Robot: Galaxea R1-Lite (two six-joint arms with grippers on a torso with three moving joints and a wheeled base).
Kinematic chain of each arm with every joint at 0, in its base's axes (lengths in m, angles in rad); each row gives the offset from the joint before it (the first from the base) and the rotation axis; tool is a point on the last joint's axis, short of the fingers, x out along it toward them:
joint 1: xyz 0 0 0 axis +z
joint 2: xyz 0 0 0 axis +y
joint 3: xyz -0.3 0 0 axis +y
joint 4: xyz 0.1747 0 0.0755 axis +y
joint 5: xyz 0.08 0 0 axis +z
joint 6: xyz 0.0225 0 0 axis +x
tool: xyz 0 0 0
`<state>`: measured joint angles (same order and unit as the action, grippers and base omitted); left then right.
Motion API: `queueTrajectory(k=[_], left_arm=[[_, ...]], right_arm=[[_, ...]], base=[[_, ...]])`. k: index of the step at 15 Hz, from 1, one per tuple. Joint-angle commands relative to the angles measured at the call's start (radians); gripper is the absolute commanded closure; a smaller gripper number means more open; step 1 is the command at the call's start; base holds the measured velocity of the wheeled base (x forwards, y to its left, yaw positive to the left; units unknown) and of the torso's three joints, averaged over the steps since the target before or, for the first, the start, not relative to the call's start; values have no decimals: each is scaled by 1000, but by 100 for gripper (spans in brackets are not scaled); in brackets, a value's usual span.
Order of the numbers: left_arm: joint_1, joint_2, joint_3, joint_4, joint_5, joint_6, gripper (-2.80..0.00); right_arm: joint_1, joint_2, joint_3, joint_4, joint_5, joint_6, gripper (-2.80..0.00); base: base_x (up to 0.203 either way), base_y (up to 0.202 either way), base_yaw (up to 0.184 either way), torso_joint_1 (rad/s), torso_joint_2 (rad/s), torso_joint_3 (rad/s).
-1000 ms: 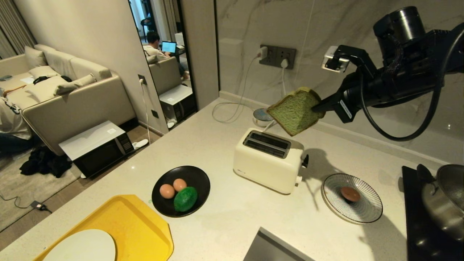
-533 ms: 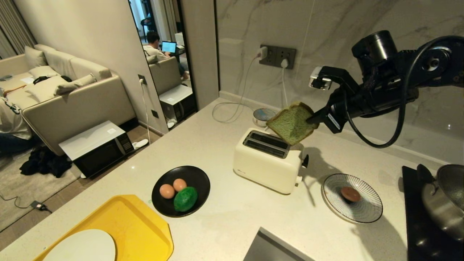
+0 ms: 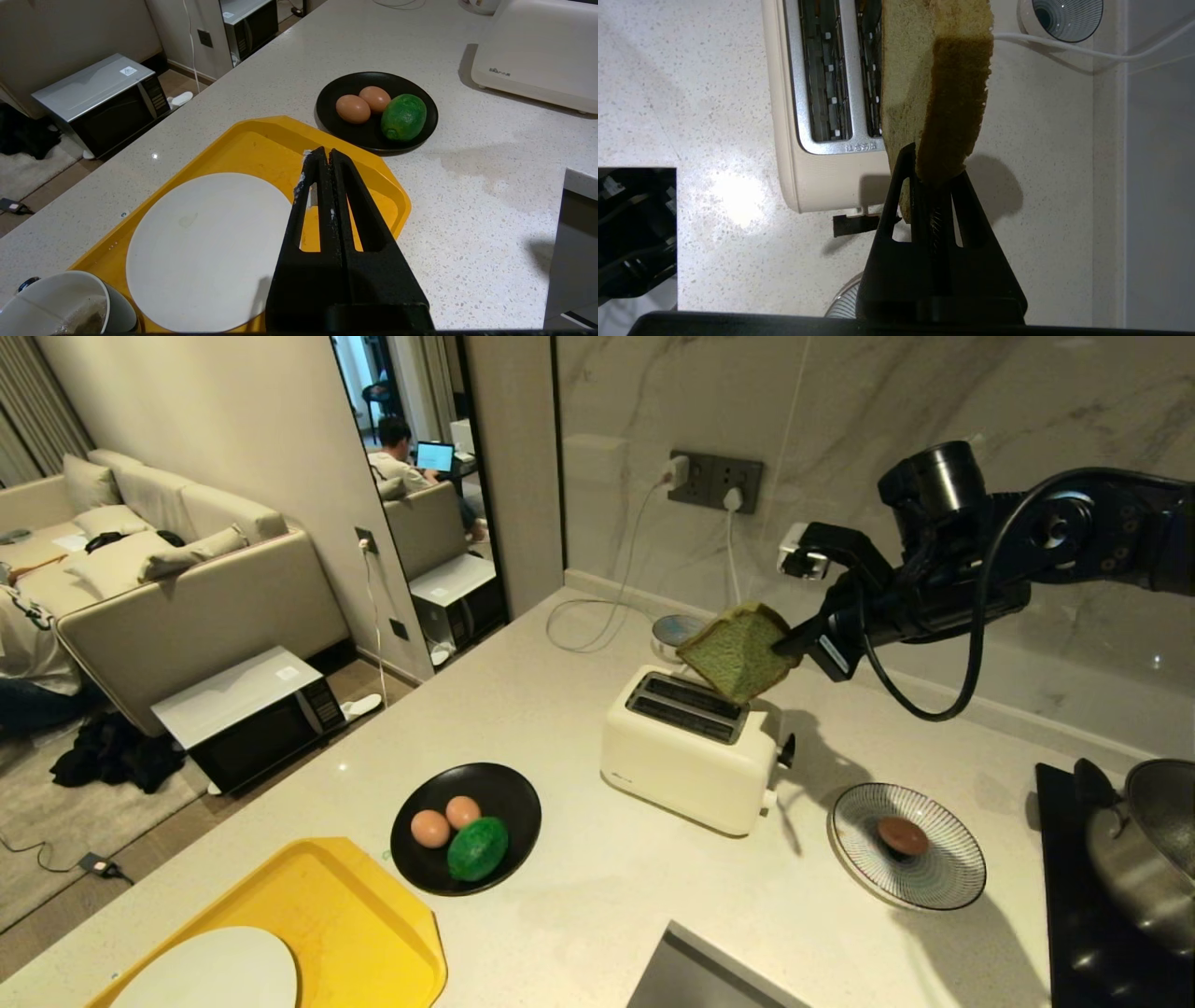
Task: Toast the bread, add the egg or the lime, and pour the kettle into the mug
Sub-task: Put the bread slices in the toaster
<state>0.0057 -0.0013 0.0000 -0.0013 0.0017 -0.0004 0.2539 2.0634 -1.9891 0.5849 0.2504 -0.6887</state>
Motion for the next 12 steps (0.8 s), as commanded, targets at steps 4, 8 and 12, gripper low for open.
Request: queueTrajectory(k=[4,8,12], left_arm=[[0,0,0,0,0,0,0],[0,0,0,0,0,0,0],[0,0,0,0,1,0,0]], right_arm=[[-2,26,1,4,4,-14,0],[1,32,1,6,9,-15,0],[5,49,0,3,6,-32,0]], base=[[0,0,0,0,0,0],[0,0,0,0,0,0],[0,0,0,0,0,0]])
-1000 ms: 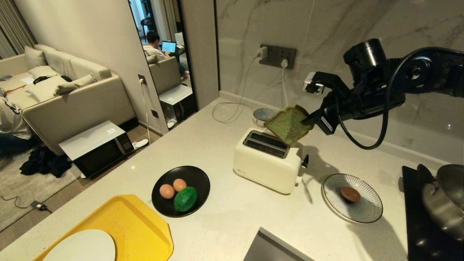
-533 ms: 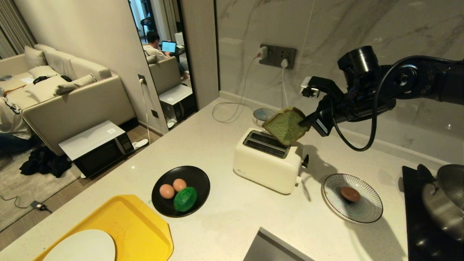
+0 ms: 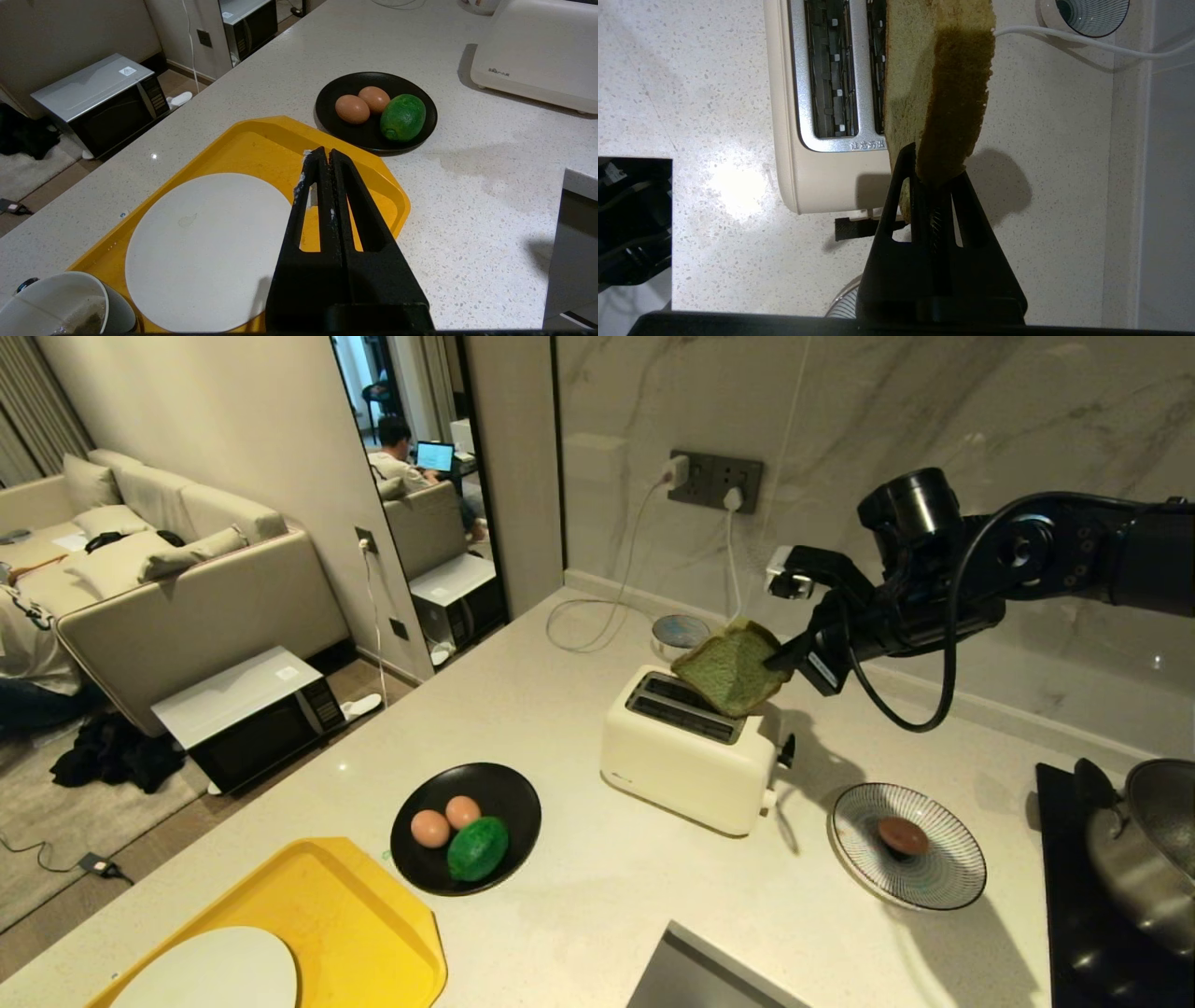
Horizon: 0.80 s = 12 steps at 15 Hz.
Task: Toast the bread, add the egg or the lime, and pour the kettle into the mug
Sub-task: Put the bread slices in the toaster
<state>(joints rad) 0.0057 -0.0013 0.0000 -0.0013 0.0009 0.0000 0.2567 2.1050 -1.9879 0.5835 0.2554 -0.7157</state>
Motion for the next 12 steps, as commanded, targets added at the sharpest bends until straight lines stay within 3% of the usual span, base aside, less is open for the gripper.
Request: queueTrajectory(k=[1,12], left_arm=[[0,0,0,0,1,0,0],[0,0,0,0,1,0,0]], right_arm=[[2,12,-2,4,1,-5,0],[3,44,-2,3,2,-11,0]], base=[[0,0,0,0,0,0],[0,0,0,0,0,0]])
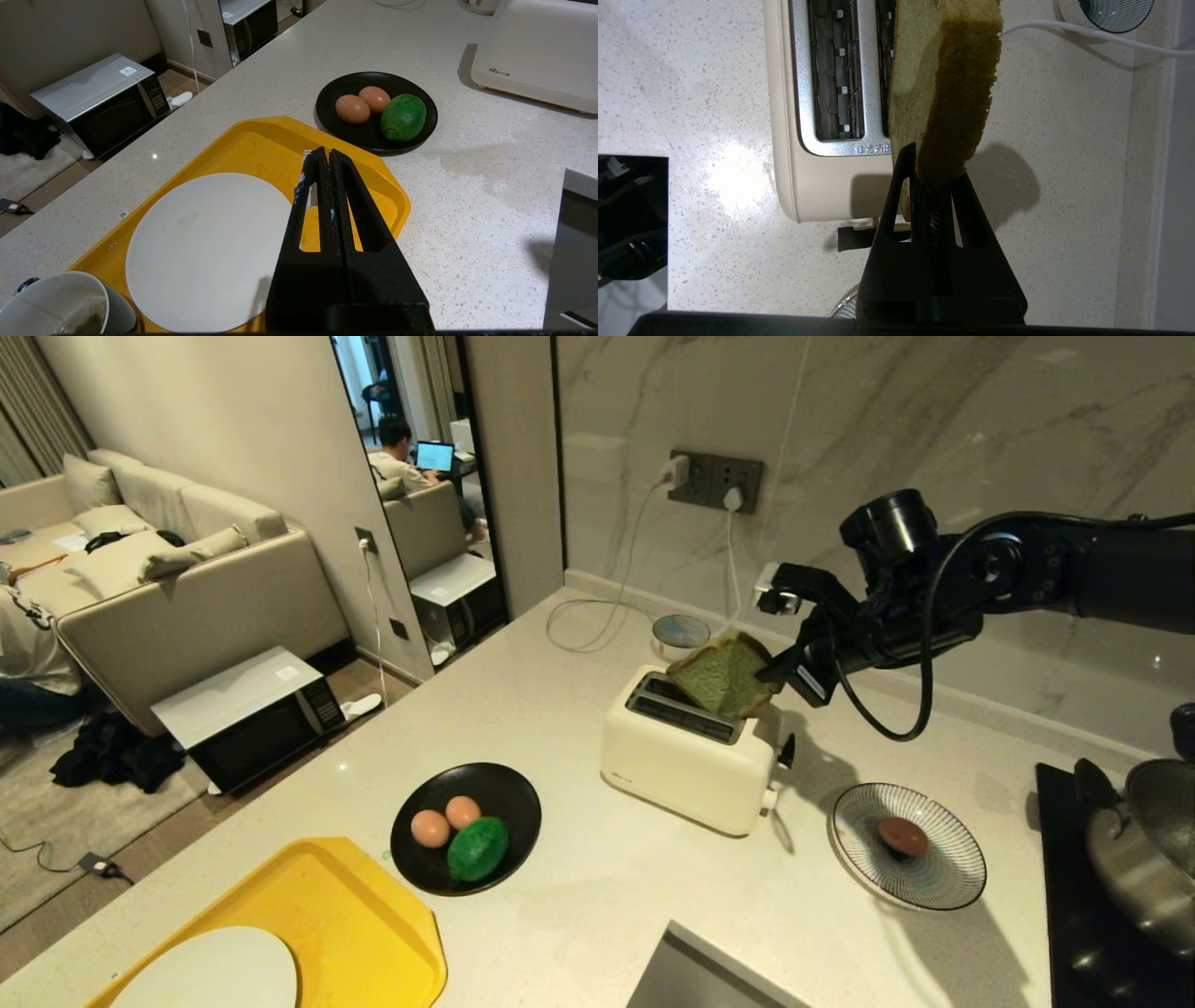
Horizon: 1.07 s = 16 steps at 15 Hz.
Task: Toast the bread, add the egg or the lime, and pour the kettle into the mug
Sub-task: Put the bread slices in the toaster, then use a bread toaster
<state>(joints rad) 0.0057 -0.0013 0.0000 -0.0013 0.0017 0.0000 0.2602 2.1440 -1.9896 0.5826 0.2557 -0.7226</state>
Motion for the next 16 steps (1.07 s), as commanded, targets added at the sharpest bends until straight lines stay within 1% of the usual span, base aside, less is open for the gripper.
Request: queueTrajectory(k=[1,7,8,16], left_arm=[[0,0,0,0,0,0,0],[0,0,0,0,0,-1,0],[0,0,0,0,0,0,0],[0,0,0,0,0,0,0]], right_arm=[[1,7,0,3,1,-5,0],[1,16,0,3,-1,-8,0],[1,17,0,3,-1,-12,-280],[-1,8,2,10,-1,-5,-280]], base=[[0,0,0,0,0,0],[0,0,0,0,0,0],[0,0,0,0,0,0],[0,0,0,0,0,0]])
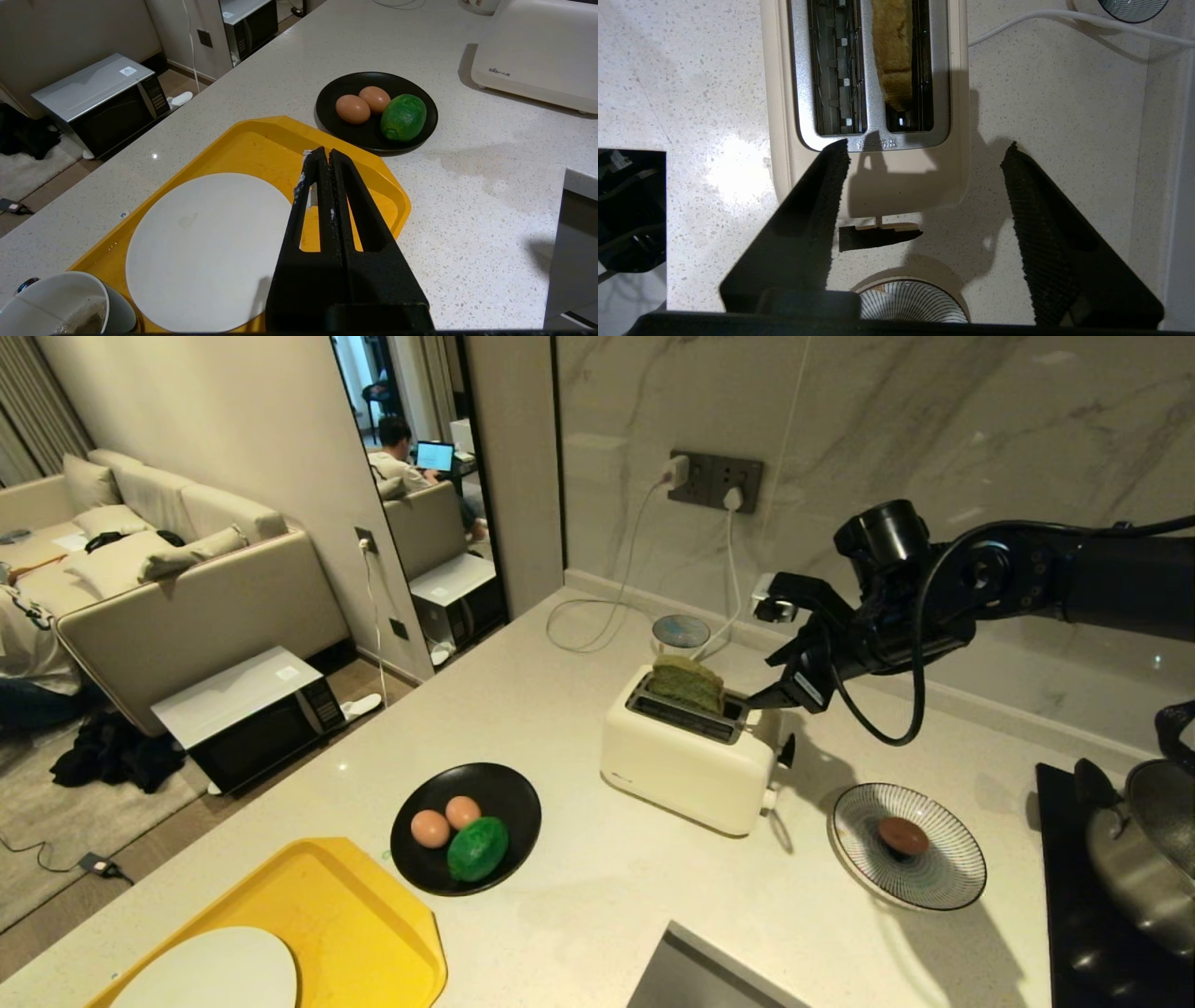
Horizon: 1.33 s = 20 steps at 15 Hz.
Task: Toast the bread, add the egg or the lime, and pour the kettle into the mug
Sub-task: Use a bread toaster
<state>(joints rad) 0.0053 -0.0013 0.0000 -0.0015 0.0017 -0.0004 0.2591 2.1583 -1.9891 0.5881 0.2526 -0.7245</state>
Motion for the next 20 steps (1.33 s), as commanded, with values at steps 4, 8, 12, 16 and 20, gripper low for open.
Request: queueTrajectory(k=[4,8,12,16,20], left_arm=[[1,0,0,0,0,0,0],[1,0,0,0,0,0,0],[1,0,0,0,0,-1,0],[1,0,0,0,0,0,0],[1,0,0,0,0,-1,0]], right_arm=[[-7,-57,10,28,3,79,-280],[-40,-184,159,30,3,103,0],[-113,-361,318,31,1,105,0],[-205,-492,458,47,-3,116,0],[-227,-514,537,44,67,172,0]], base=[[0,0,0,0,0,0],[0,0,0,0,0,0],[0,0,0,0,0,0],[0,0,0,0,0,0],[0,0,0,0,0,0]])
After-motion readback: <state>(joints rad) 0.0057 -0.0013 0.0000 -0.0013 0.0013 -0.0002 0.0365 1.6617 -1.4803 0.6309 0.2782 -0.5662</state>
